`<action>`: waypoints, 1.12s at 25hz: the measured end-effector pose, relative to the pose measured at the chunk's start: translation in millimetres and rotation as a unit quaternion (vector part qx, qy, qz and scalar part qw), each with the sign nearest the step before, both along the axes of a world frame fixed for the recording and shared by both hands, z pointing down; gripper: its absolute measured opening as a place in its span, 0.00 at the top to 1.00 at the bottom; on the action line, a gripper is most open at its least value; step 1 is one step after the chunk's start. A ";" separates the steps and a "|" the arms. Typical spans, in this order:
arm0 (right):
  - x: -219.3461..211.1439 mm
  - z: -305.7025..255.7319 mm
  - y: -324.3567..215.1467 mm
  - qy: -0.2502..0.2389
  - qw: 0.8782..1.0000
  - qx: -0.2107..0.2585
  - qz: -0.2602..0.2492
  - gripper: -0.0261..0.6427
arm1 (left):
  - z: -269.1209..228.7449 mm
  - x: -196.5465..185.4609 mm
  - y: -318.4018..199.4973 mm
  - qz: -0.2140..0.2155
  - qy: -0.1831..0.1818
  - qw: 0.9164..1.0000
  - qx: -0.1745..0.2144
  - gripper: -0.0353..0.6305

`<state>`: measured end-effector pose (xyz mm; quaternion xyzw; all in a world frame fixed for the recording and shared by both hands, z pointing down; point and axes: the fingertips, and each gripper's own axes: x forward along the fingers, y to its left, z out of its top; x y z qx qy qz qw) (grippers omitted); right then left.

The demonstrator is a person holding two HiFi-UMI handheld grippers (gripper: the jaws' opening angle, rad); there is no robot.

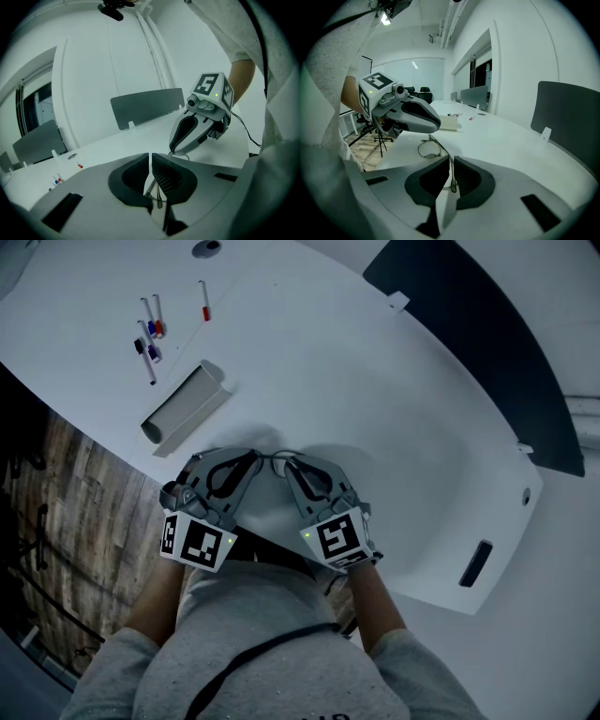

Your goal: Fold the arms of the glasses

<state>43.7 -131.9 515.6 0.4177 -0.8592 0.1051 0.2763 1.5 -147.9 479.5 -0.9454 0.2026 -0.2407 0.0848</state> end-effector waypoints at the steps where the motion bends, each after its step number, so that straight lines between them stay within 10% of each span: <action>1: 0.0 0.0 0.3 0.000 1.000 0.000 -0.001 0.90 | -0.9 -2.6 0.5 -0.008 0.006 1.000 -0.004 0.91; 28: -3.6 -47.5 23.8 -0.029 0.999 0.044 -0.003 0.90 | -33.7 -19.8 29.6 -0.077 0.044 0.996 -0.004 0.91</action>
